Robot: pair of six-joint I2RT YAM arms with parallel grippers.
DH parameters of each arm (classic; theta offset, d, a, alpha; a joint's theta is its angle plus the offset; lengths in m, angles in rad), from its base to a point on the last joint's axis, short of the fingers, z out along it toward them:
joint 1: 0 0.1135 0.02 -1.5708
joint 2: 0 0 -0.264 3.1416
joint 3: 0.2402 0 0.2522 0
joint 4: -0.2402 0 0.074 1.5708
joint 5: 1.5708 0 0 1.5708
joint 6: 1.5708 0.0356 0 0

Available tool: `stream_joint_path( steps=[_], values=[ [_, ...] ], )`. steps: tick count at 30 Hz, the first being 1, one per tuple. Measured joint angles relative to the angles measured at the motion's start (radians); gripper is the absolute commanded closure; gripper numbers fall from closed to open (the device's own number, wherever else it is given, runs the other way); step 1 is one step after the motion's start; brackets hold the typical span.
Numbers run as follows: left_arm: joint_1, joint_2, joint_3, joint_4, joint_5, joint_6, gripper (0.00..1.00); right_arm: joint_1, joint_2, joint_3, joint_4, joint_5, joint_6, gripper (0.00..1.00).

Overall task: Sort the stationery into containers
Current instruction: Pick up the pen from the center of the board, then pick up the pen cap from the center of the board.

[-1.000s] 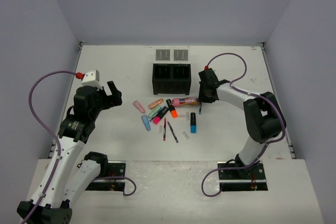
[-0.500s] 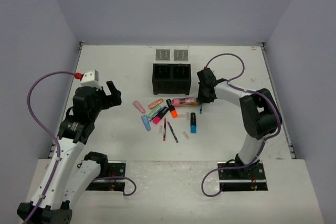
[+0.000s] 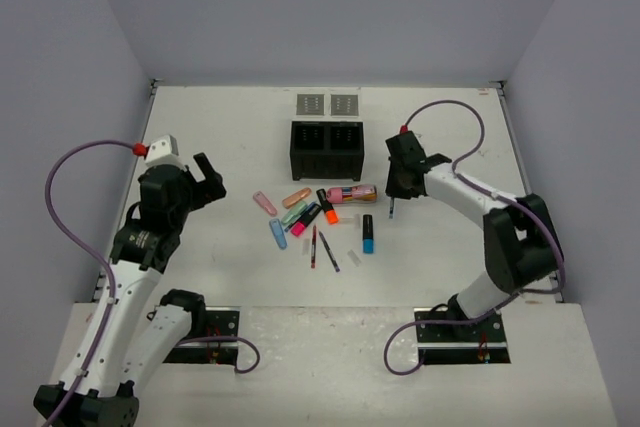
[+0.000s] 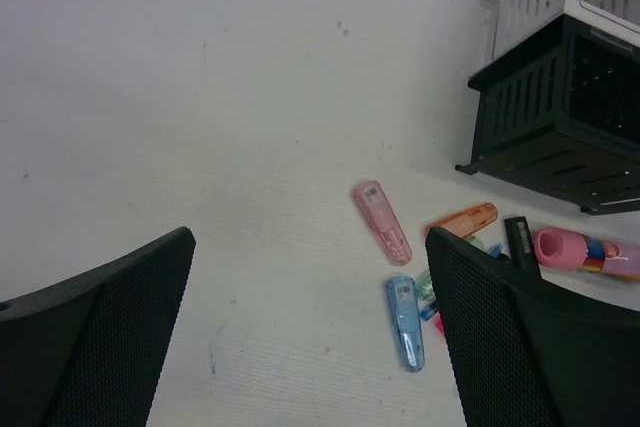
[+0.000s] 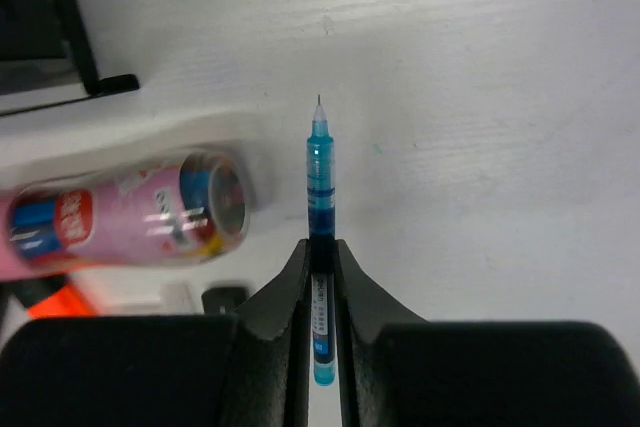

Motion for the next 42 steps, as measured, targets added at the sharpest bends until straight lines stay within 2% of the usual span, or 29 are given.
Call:
stream_joint_path(
  steps=[2,4,6,10,12,14,17,19,21,24,27,35,42],
  values=[
    [0.000,0.022,0.003,-0.001,0.003,-0.016,0.00,0.000,-0.122,-0.002,-0.016,0.023,-0.004,1.00],
    [-0.066,0.059,0.004,0.000,-0.032,-0.077,0.00,-0.001,-0.232,-0.005,-0.013,0.025,-0.013,1.00],
    [-0.238,0.122,0.012,0.018,-0.112,-0.161,0.00,-0.002,-0.341,-0.022,-0.027,0.020,-0.022,1.00],
    [-0.725,0.428,0.160,-0.047,-0.312,-0.367,0.00,-0.002,-0.500,-0.025,-0.058,0.018,-0.041,1.00],
    [-0.859,0.567,0.233,-0.072,-0.358,-0.453,0.00,-0.002,-0.538,-0.025,-0.076,0.020,-0.050,1.00],
    [-0.921,0.678,0.282,-0.087,-0.384,-0.517,0.06,-0.002,-0.558,-0.029,-0.095,0.021,-0.057,1.00],
    [-0.938,0.784,0.292,-0.101,-0.393,-0.564,0.21,-0.002,-0.580,-0.051,-0.117,0.022,-0.066,1.00],
    [-0.938,0.828,0.292,-0.114,-0.392,-0.573,0.39,-0.002,-0.589,-0.066,-0.127,0.021,-0.071,1.00],
    [-0.937,0.845,0.285,-0.119,-0.391,-0.579,0.48,-0.002,-0.591,-0.075,-0.134,0.021,-0.074,1.00],
    [-0.936,0.831,0.259,-0.113,-0.388,-0.564,0.56,-0.002,-0.591,-0.083,-0.134,0.020,-0.077,1.00],
    [-0.931,0.821,0.240,-0.102,-0.374,-0.537,0.60,-0.002,-0.590,-0.085,-0.133,0.013,-0.077,1.00],
    [-0.855,0.823,0.153,-0.008,-0.273,-0.445,0.60,-0.002,-0.590,-0.085,-0.133,-0.008,-0.082,1.00],
    [-0.852,0.853,0.150,0.047,-0.231,-0.405,0.61,-0.002,-0.568,-0.087,-0.132,-0.018,-0.089,1.00]
  ],
)
